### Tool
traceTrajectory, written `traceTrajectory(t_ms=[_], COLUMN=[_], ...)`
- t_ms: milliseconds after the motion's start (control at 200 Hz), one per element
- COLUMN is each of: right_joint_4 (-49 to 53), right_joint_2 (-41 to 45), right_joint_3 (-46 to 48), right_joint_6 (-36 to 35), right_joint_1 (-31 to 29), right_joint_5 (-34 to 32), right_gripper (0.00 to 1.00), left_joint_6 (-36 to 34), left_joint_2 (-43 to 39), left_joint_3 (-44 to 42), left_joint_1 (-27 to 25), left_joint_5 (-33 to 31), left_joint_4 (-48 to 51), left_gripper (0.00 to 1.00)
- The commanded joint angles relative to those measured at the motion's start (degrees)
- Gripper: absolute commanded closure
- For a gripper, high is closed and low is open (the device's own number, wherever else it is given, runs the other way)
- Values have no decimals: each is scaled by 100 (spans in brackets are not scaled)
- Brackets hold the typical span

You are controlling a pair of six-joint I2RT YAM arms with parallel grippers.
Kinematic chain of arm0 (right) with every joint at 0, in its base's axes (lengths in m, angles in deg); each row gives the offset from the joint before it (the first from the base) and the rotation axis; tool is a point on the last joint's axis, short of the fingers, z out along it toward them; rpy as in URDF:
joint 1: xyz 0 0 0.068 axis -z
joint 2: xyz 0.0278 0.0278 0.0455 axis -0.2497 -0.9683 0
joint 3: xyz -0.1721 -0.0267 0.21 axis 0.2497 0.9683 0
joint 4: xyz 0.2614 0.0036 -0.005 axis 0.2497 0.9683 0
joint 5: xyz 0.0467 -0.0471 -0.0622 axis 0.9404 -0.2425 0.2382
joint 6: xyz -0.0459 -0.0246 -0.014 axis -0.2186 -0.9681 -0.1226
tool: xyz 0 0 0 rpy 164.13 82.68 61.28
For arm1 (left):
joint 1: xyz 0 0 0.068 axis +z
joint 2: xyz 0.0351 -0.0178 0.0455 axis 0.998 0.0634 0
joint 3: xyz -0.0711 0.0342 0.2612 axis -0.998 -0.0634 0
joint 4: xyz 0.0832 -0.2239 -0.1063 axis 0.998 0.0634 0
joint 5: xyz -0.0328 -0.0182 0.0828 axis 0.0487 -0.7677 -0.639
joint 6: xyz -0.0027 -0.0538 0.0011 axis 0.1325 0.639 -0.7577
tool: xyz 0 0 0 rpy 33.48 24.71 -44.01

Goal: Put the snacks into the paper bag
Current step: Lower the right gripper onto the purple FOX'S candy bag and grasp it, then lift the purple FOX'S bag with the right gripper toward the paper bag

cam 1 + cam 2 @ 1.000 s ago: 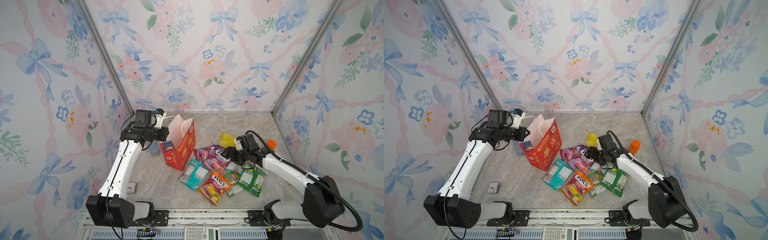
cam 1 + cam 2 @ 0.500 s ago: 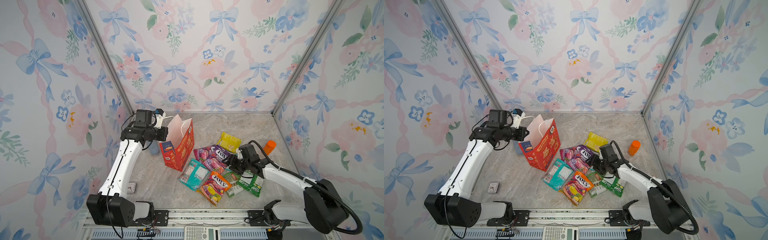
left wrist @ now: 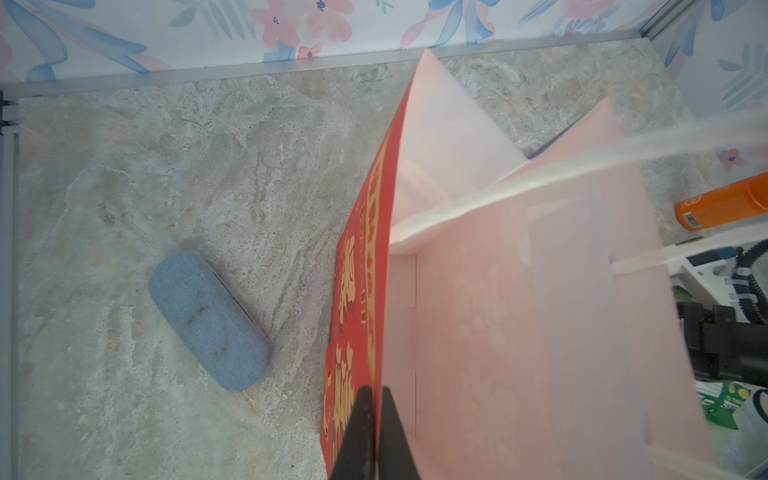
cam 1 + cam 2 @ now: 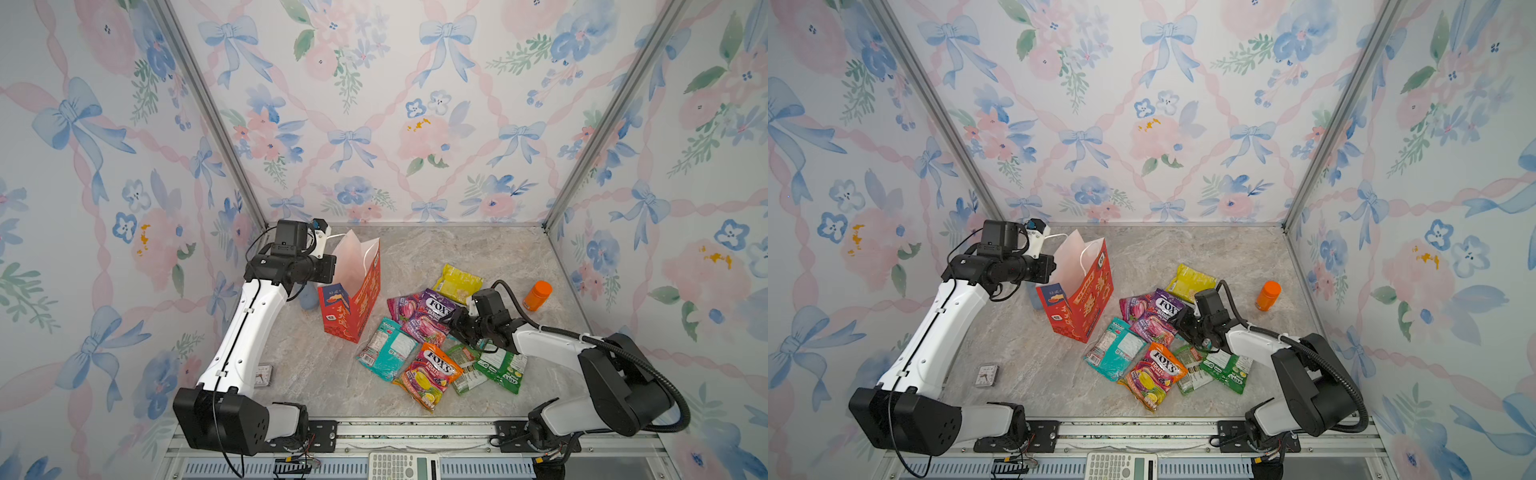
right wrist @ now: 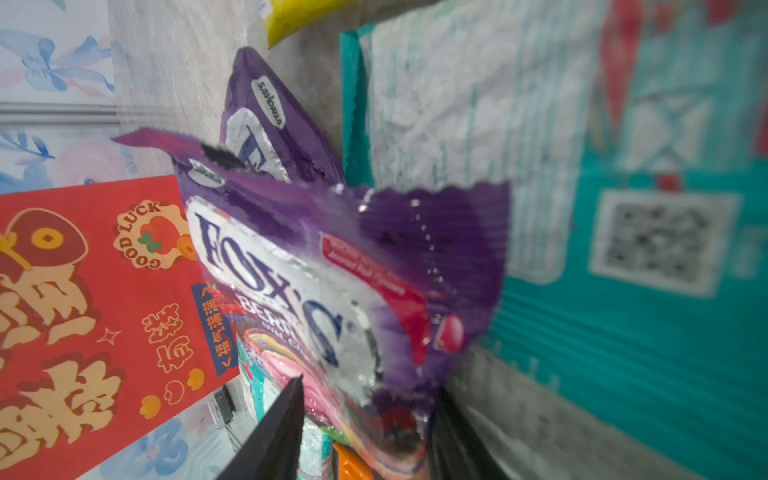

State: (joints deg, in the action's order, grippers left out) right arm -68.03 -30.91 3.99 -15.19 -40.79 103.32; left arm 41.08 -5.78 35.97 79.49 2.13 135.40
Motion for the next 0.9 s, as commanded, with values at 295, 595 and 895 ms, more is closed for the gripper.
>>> traceTrajectory(t_ms=[295, 595, 895], right_joint_4=[286, 1618, 2945], right_joint_2=[111, 415, 185], right_joint_3=[-662, -1919, -3808], right_joint_6=[-327, -932, -1339], right_joint_1=[-71, -155, -287], right_joint_5=[49, -210, -414], right_gripper=[100, 100, 100], left_joint_6=[34, 134, 170], left_joint_2=[-101, -54, -98], left_joint_3=[167, 220, 255], left_joint_1=[-77, -101, -132], left_joint_5=[-214, -229, -237], left_joint_4=[-10, -15, -17], left_gripper=[100, 100, 100])
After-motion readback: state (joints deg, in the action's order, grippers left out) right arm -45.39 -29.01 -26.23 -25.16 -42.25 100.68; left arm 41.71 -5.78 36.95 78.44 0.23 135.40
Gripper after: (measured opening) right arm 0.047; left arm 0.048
